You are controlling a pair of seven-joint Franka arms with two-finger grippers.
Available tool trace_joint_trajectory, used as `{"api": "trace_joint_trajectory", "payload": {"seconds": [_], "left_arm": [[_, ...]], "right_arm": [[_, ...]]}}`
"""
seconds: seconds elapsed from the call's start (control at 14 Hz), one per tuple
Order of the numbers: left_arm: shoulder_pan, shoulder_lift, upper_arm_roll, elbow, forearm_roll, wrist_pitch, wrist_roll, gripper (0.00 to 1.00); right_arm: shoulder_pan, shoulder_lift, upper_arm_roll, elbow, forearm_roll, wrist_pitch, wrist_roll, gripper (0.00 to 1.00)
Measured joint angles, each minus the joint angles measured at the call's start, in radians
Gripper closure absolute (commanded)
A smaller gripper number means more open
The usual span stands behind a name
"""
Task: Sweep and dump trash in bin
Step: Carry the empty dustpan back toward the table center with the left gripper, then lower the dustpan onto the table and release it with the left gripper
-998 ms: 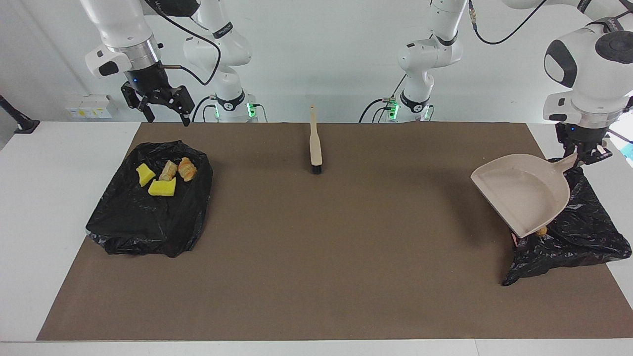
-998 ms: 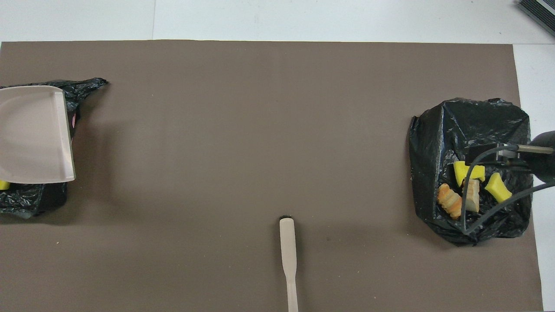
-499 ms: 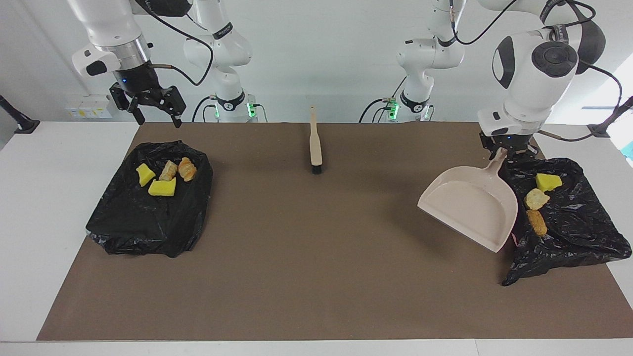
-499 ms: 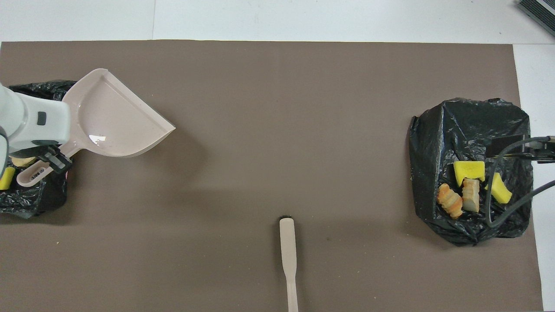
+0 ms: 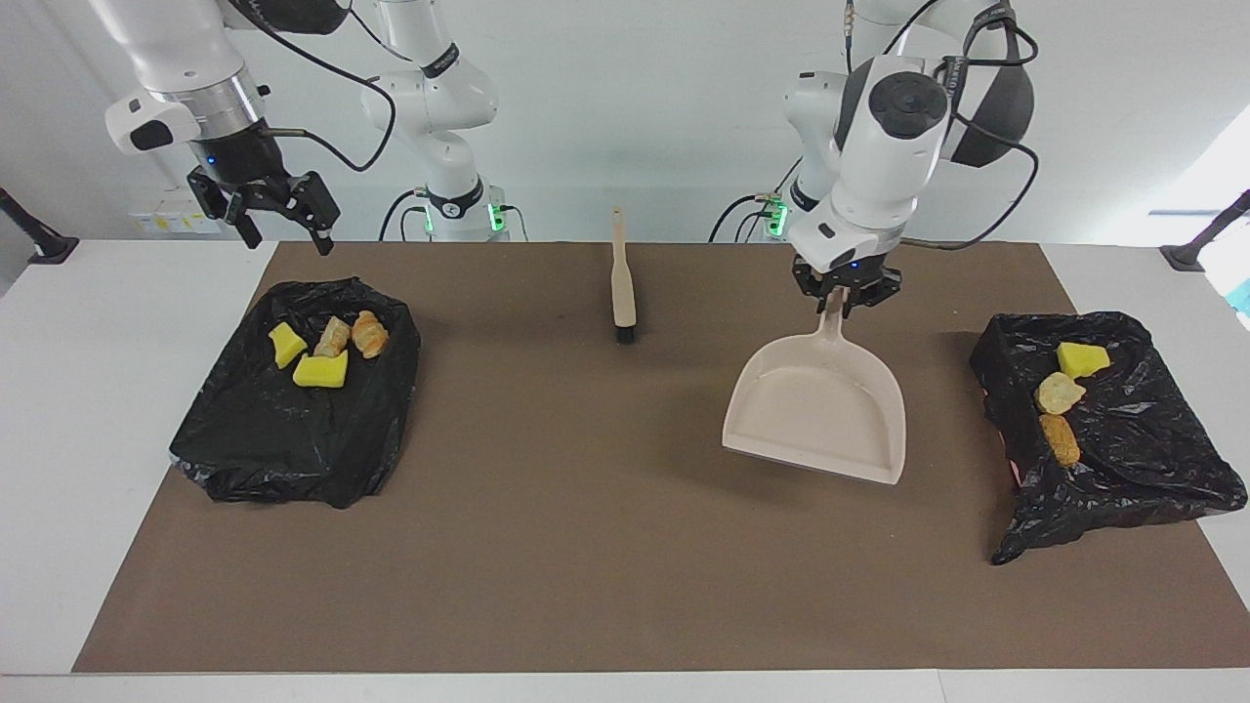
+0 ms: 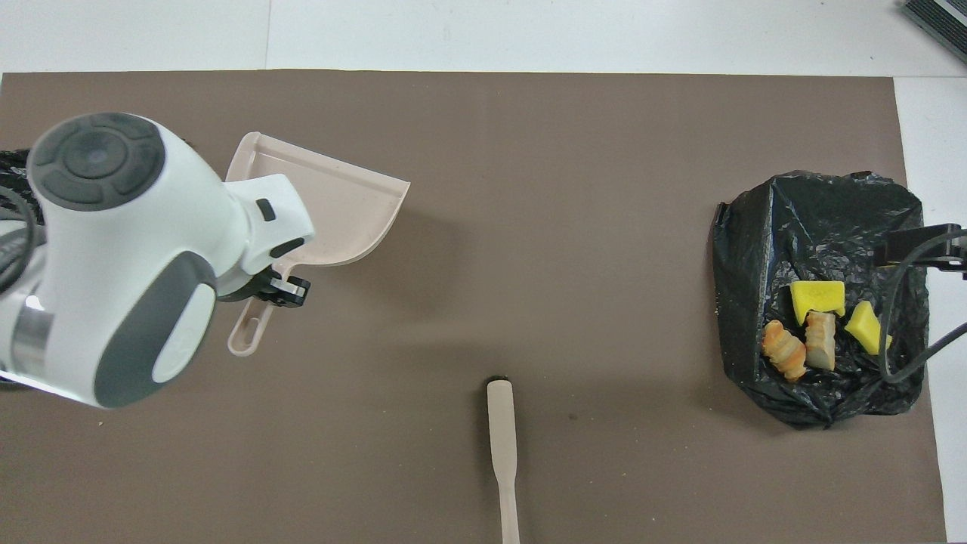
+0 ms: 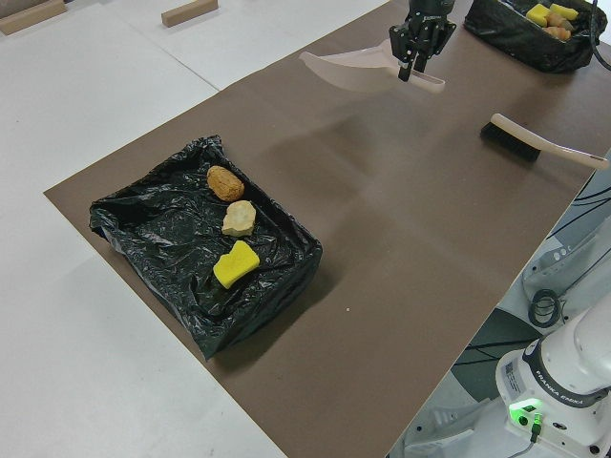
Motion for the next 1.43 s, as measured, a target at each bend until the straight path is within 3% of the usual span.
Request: {"api": "trace_joint_trajectory", "payload": {"seconds": [0.21,0.5,1.43], "left_arm": [[-0.12,0.108,-0.002,0.025,-0.038,0.068,-0.23,1.0],[-0.2,0.283,-0.002,0.123,-0.106,0.209,-0.36,1.0],[-0.257,0.317,-0.003,0.125,-0.146,0.358,-0.461,1.0]], "right_arm": [[0.014,0.0,0.005,0.005,0.0,-0.046,0.0,0.0],[0.016,0.0,0.006,0.006,-0.001,-0.051,-0.004,0.0],[0.019,0.0,0.006,0.007,-0.002,-0.051,-0.005,0.0]]}}
